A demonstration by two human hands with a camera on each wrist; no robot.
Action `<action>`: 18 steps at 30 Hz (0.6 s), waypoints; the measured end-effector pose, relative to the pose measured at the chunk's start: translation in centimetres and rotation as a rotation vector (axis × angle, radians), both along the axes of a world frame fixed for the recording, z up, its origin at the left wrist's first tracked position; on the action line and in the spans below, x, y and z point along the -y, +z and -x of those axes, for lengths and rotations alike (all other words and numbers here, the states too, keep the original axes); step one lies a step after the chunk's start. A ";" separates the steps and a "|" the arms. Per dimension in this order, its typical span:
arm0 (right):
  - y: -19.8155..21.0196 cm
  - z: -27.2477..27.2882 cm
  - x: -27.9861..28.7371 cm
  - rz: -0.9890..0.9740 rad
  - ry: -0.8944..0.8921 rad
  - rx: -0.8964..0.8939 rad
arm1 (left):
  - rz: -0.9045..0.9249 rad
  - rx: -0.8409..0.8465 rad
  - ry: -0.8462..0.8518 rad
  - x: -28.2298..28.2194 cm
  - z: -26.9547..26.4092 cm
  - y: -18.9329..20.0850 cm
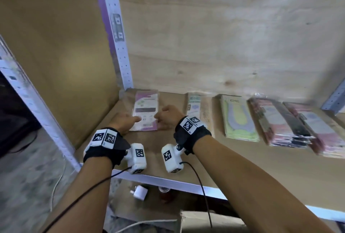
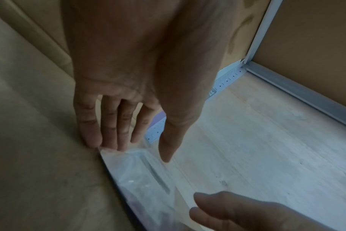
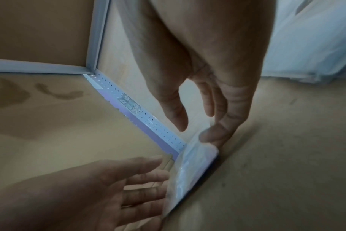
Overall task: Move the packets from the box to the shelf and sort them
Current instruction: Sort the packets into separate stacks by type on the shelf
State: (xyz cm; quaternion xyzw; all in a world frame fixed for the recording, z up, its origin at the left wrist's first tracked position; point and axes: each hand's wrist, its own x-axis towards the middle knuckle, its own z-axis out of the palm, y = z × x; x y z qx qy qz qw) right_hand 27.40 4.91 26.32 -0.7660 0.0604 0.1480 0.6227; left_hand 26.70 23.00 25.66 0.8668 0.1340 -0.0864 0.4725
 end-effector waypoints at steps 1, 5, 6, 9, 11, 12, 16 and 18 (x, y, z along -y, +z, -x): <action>-0.2 -0.2 0.0 0.043 -0.008 0.012 | 0.023 -0.030 0.004 0.0 0.2 0.0; -0.4 0.2 0.8 0.220 0.044 0.066 | 0.149 -0.183 0.010 0.4 0.9 -0.2; -0.2 0.7 1.1 0.214 0.047 0.077 | 0.158 -0.192 0.000 0.7 1.1 0.0; 1.1 2.2 2.1 0.231 0.047 0.157 | 0.156 -0.091 0.038 1.2 1.3 1.0; 2.5 3.5 3.3 0.293 0.052 0.260 | 0.311 -0.003 0.082 2.0 1.7 2.0; 3.2 4.3 4.0 0.345 0.062 0.330 | 0.413 0.017 0.078 2.5 2.2 2.7; 5.1 7.4 6.7 0.585 0.104 0.636 | 0.735 -0.016 0.012 4.9 3.5 4.7; 5.5 8.7 8.3 0.683 0.170 0.694 | 0.877 0.007 0.010 6.5 3.9 5.1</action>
